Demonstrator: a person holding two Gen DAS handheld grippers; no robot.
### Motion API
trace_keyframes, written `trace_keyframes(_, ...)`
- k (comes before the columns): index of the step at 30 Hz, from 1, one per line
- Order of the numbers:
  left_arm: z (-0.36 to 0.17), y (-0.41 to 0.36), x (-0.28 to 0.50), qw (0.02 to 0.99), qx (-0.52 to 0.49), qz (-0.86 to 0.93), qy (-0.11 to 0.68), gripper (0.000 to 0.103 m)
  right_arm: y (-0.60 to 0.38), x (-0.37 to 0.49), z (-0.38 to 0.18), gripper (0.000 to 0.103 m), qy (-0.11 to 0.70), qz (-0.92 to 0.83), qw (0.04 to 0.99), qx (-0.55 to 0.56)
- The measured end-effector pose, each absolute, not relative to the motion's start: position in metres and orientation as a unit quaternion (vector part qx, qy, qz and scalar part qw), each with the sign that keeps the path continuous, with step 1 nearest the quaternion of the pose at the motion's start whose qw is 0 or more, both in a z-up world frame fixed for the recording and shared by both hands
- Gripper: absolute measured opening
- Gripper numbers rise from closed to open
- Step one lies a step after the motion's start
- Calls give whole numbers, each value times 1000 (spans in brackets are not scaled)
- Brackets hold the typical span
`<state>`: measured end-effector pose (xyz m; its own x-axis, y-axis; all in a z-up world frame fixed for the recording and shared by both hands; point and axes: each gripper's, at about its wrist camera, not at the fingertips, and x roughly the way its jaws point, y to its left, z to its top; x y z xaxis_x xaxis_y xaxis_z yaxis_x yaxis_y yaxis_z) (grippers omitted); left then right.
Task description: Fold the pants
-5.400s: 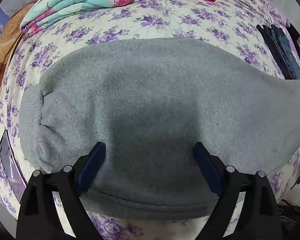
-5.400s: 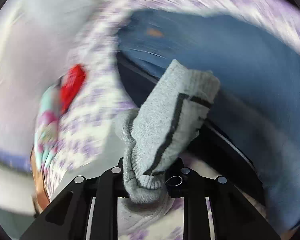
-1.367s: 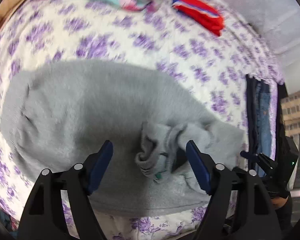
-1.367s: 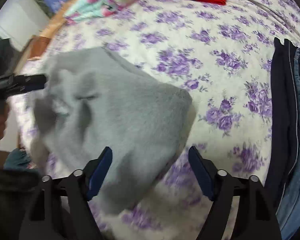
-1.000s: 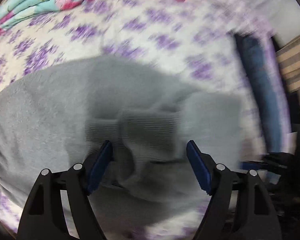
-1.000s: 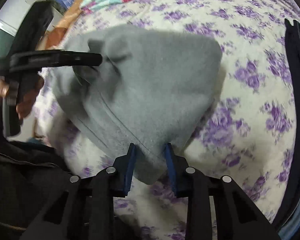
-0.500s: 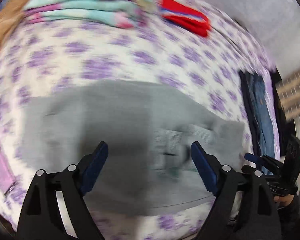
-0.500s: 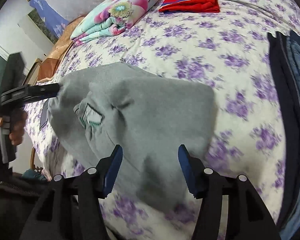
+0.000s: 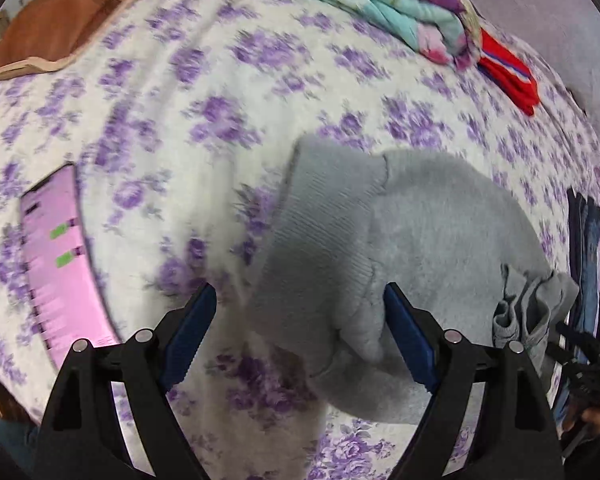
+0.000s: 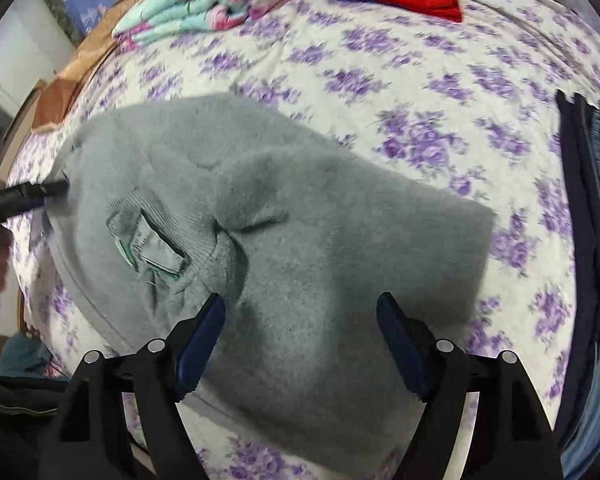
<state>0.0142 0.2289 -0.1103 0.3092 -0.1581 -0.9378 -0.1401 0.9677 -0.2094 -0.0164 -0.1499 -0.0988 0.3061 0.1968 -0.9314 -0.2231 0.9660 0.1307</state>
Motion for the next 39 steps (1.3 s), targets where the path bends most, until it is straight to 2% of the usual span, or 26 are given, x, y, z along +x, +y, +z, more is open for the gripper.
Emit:
trace_keyframes(1, -112, 223, 15, 801, -126, -16, 585, 69, -151, -18, -95, 79, 573, 127, 809, -9)
trace_keyframes(4, -120, 214, 21, 796, -123, -23, 592, 69, -153, -22, -90, 79, 569, 119, 813, -8)
trace_keyframes(5, -124, 216, 24, 790, -135, -27, 597, 70, -154, -23, -88, 79, 569, 117, 814, -7)
trace_keyframes(7, -134, 218, 30, 781, -160, -32, 603, 78, -156, -27, -85, 79, 565, 116, 817, -3)
trace_keyframes(9, -138, 213, 33, 783, -147, -39, 603, 84, -155, -28, -84, 79, 564, 111, 819, -2)
trace_keyframes(11, -140, 201, 33, 790, -111, -32, 602, 86, -154, -30, -84, 79, 563, 116, 819, 2)
trace_keyframes(12, -139, 198, 32, 793, -101, -27, 601, 82, -153, -31, -84, 79, 561, 119, 819, 1)
trace_keyframes(14, -133, 195, 31, 796, -92, -28, 597, 64, -151, -34, -84, 79, 559, 125, 820, -1)
trace_keyframes(15, -129, 195, 30, 798, -90, -33, 595, 50, -152, -35, -83, 79, 556, 129, 821, -1)
trace_keyframes(16, -121, 194, 27, 800, -88, -40, 592, 41, -153, -35, -83, 79, 554, 133, 822, 2)
trace_keyframes(18, -98, 187, 18, 815, -71, -42, 574, 37, -157, -34, -83, 79, 552, 137, 823, 6)
trace_keyframes(21, -47, 164, 1, 845, -39, -60, 530, 36, -165, -32, -80, 79, 544, 145, 827, 12)
trace_keyframes(24, 12, 110, -22, 870, 24, -111, 480, 37, -179, -28, -77, 79, 535, 154, 830, 22)
trace_keyframes(26, 24, 75, -31, 869, 45, -143, 471, 38, -189, -29, -74, 79, 528, 158, 833, 35)
trace_keyframes(29, 10, 7, -33, 852, 100, -176, 483, 47, -212, -35, -71, 79, 520, 164, 837, 53)
trace_keyframes(31, -13, -25, -29, 838, 108, -194, 498, 73, -226, -38, -74, 79, 524, 158, 835, 59)
trace_keyframes(36, -42, -53, -19, 795, 45, -227, 561, 74, -256, -48, -78, 79, 529, 157, 832, 65)
trace_keyframes(39, -28, -54, -30, 805, 32, -230, 545, 83, -268, -49, -79, 79, 532, 163, 828, 72)
